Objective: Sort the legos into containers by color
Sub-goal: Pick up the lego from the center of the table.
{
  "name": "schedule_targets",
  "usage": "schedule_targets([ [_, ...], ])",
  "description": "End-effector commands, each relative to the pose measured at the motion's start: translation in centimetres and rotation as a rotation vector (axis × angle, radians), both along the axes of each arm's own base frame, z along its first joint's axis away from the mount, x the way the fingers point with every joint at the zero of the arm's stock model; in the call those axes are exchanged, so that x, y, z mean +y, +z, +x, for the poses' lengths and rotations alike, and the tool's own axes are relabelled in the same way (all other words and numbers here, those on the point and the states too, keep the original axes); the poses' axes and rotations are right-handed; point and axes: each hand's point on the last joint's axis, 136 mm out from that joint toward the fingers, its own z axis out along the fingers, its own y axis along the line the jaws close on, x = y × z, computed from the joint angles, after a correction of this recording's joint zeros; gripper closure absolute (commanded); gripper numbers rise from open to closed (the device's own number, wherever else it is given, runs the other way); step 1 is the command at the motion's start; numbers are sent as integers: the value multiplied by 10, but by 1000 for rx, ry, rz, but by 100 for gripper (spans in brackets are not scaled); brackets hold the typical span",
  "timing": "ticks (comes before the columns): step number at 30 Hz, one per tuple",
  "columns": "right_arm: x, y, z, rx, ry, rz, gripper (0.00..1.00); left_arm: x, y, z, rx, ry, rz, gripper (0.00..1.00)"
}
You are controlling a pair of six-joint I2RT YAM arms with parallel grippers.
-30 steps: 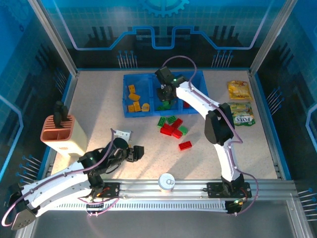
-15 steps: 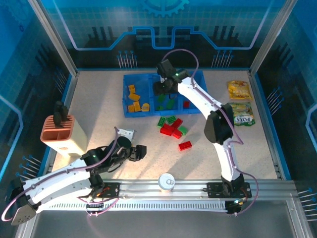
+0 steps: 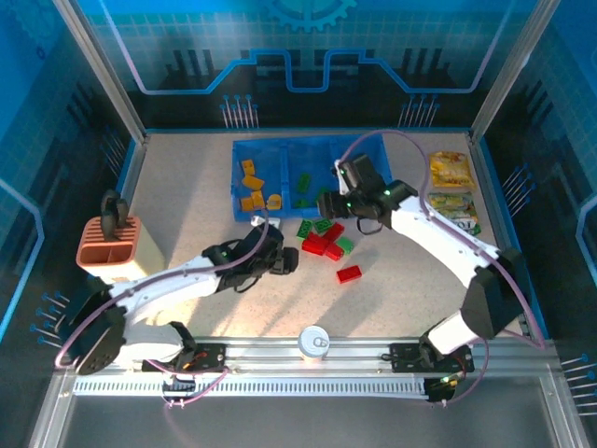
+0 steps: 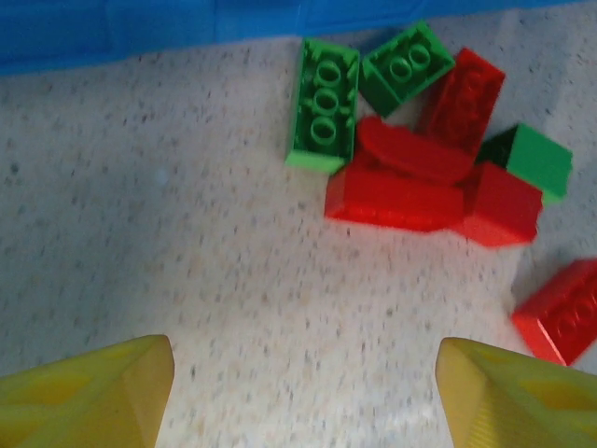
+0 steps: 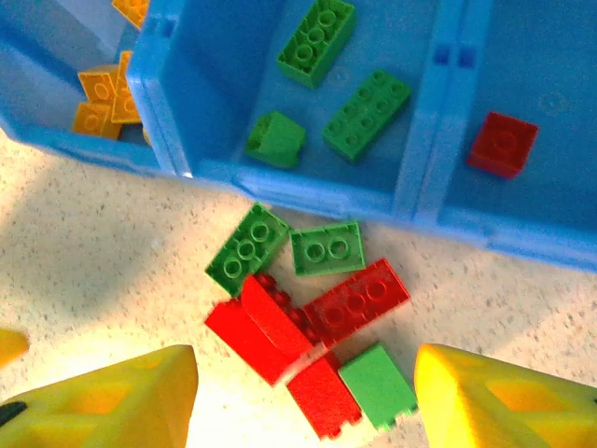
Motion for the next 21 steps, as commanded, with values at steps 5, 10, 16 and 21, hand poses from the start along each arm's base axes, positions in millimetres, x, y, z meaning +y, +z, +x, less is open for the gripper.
schedule_targets([
  [5, -34, 19, -44, -89, -20, 70, 36, -18, -17, 46, 43, -27, 42, 27],
  [10, -54, 15, -70, -99, -50, 88, 36, -25, -24, 68, 64, -26, 48, 28],
  [16, -73, -11, -87, -66, -93, 84, 37, -38, -31, 85, 83, -39, 61, 29],
  [21, -75, -15, -93, -61, -100, 104, 38, -42, -44, 92, 109, -43, 91, 29],
])
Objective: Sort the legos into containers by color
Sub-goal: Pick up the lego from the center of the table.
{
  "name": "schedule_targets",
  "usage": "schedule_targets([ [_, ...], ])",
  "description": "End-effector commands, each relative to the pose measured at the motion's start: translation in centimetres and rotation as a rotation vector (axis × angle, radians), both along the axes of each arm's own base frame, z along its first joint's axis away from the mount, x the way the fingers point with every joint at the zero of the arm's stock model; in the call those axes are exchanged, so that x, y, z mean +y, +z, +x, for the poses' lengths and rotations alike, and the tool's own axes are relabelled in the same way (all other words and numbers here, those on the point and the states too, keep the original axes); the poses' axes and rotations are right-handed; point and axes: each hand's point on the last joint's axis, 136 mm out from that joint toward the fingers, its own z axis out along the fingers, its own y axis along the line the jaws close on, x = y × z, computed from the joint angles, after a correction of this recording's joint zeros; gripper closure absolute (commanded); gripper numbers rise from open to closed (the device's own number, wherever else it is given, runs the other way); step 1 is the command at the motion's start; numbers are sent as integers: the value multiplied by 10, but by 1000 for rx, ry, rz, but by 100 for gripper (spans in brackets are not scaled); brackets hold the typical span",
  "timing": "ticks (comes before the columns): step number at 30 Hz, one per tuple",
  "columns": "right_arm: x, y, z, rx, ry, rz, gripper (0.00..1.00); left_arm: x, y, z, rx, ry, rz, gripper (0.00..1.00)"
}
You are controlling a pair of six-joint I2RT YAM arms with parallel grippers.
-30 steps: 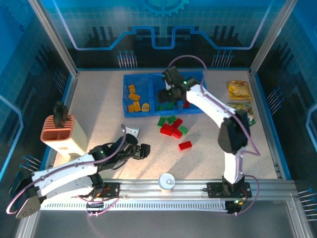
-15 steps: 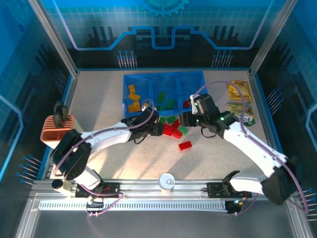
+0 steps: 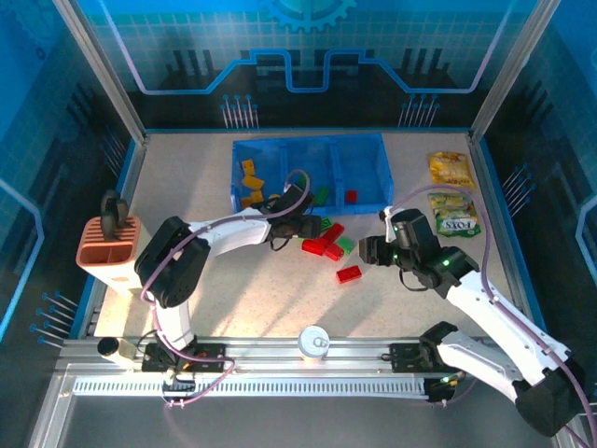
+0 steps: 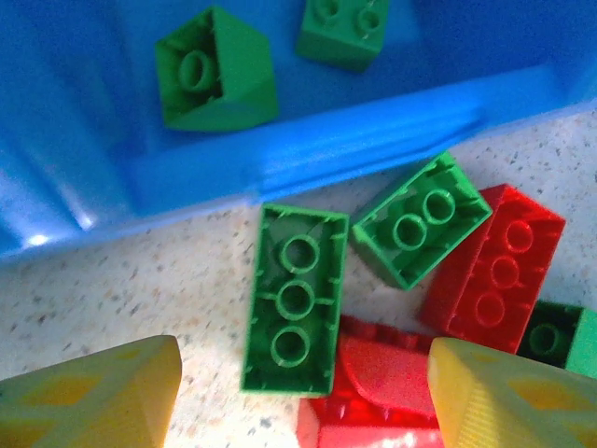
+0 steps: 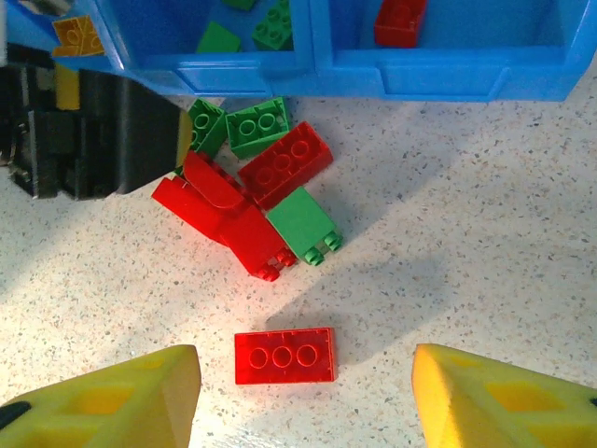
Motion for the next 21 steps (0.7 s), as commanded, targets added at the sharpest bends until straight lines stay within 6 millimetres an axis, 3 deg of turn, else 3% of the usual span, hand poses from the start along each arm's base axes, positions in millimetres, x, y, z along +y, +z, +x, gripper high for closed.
schedule_targets([
  [1, -3, 2, -3, -3, -18, 32, 38, 1, -10, 0, 37, -19, 37, 29],
  [12, -6, -8, -10, 13, -32, 52, 38, 4, -32, 7, 61, -3, 98, 31],
  [21, -8, -13, -16, 27, -39, 58, 39, 10, -49, 6, 91, 11, 132, 51],
])
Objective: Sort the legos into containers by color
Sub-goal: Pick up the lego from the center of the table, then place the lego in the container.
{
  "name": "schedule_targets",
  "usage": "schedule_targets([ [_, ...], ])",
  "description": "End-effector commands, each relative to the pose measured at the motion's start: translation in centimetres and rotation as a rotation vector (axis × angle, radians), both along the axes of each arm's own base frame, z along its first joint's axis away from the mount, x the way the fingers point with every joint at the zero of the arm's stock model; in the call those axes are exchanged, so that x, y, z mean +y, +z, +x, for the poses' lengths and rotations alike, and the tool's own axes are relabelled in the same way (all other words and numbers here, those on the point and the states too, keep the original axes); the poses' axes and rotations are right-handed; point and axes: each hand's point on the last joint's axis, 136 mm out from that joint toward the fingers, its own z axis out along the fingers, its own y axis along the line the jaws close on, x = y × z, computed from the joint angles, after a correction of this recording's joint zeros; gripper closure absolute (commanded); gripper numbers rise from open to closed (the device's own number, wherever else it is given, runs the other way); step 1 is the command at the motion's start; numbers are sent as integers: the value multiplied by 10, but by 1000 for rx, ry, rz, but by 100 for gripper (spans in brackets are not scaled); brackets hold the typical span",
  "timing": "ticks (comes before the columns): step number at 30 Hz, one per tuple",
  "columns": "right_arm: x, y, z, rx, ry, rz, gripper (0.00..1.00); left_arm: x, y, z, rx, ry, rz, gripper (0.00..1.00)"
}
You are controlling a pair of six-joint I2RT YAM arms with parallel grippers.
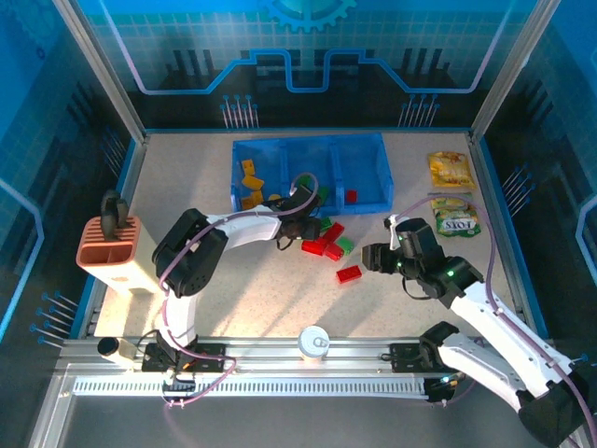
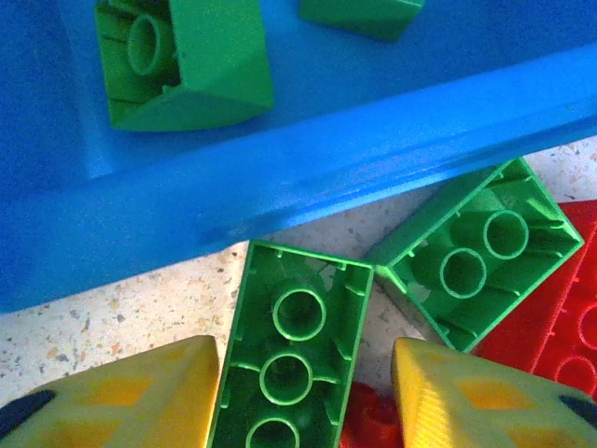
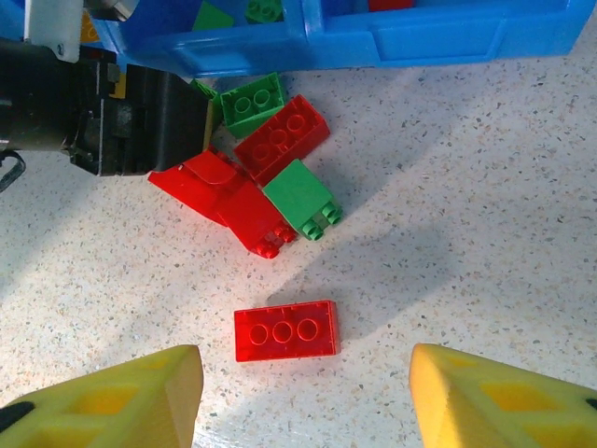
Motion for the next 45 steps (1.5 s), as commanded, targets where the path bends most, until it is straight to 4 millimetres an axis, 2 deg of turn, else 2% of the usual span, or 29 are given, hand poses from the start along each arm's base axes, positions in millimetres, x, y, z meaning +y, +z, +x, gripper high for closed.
schedule_targets([
  [1, -2, -1, -2, 7, -14, 19, 39, 14, -16, -4, 41, 7, 73, 53],
  [11, -3, -4, -5, 14, -19, 27, 39, 30, -23, -18, 50, 16, 113, 57],
  [14, -3, -4, -5, 13, -20, 29, 39, 32, -20, -21, 49, 16, 110, 61],
  [17, -4, -2, -6, 10, -21, 32, 39, 31, -3, -22, 20, 14, 96, 63],
  [24, -8, -5, -9, 7, -38, 28, 39, 12, 66, -18, -106, -33, 26, 63],
  [27, -9, -10, -11, 18, -43, 34, 39, 8, 89, -11, -150, -42, 11, 63],
  [31, -9, -14, -15, 26, -44, 44, 40, 0, 106, 5, -186, -57, 24, 62],
  [39, -19, -20, -32, 35, -66, 59, 40, -9, 114, 52, -188, -32, 5, 62],
  [45, -22, -29, -44, 60, -70, 75, 40, -10, 108, 86, -175, -21, 42, 61],
])
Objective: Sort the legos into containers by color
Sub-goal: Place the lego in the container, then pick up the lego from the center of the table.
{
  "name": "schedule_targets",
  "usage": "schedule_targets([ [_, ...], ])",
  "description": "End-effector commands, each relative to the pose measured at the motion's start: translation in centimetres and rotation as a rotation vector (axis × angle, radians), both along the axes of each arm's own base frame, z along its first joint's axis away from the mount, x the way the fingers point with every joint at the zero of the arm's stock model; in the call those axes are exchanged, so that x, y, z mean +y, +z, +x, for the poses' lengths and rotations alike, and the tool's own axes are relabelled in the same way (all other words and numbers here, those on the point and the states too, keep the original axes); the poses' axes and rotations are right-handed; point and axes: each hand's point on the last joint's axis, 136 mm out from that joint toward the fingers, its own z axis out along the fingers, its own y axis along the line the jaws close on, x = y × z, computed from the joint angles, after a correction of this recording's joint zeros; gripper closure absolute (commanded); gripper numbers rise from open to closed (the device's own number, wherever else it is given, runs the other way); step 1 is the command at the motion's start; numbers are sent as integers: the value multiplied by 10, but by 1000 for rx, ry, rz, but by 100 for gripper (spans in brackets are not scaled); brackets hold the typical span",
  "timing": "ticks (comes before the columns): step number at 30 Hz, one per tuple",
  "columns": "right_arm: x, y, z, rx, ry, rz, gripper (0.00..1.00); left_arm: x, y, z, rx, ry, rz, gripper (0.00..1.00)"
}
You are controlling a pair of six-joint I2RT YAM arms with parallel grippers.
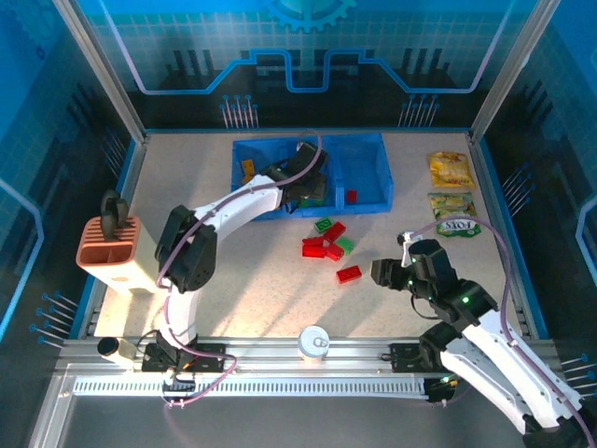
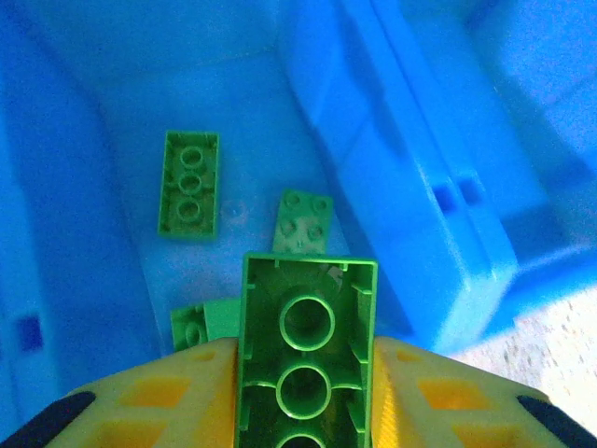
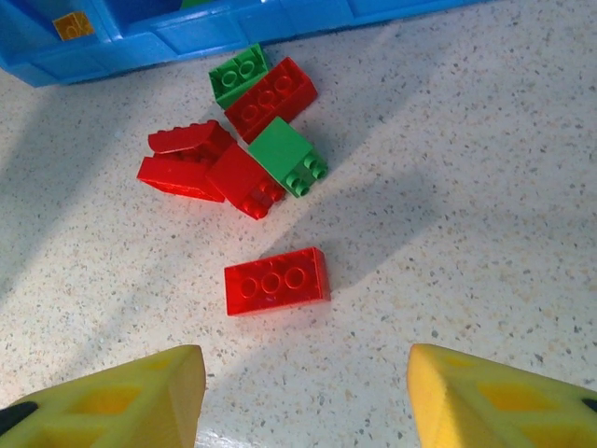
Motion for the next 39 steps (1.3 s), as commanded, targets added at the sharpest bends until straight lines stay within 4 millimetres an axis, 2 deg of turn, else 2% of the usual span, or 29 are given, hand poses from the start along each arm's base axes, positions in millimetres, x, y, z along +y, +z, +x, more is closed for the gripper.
schedule_targets([
  [1, -4, -14, -11, 63, -15, 10, 39, 7, -6, 10, 31, -9, 55, 61],
  [7, -1, -23, -14, 85, -10, 33, 39, 14, -11, 29, 36, 12, 58, 58],
  [10, 2, -25, -12, 91, -6, 36, 38, 15, -9, 34, 36, 8, 53, 51],
  [12, 3, -25, -11, 98, -1, 36, 36, 13, 1, 32, 28, -4, 46, 31],
  [14, 5, -26, -10, 104, 5, 35, 35, 12, 17, 28, -1, -14, 16, 27],
  [17, 7, -28, -8, 108, 8, 35, 35, 12, 45, 17, -53, -26, -36, 27],
  [21, 11, -28, -1, 116, 12, 27, 35, 13, 77, -8, -118, -50, -74, 28],
  [26, 20, -26, 15, 131, 15, 17, 35, 22, 86, -51, -162, -67, -106, 29],
  [32, 31, -31, 37, 157, 18, -12, 38, 33, 71, -109, -176, -102, -136, 30],
  [39, 42, -40, 63, 206, 23, -58, 38, 53, 29, -169, -136, -114, -157, 30],
])
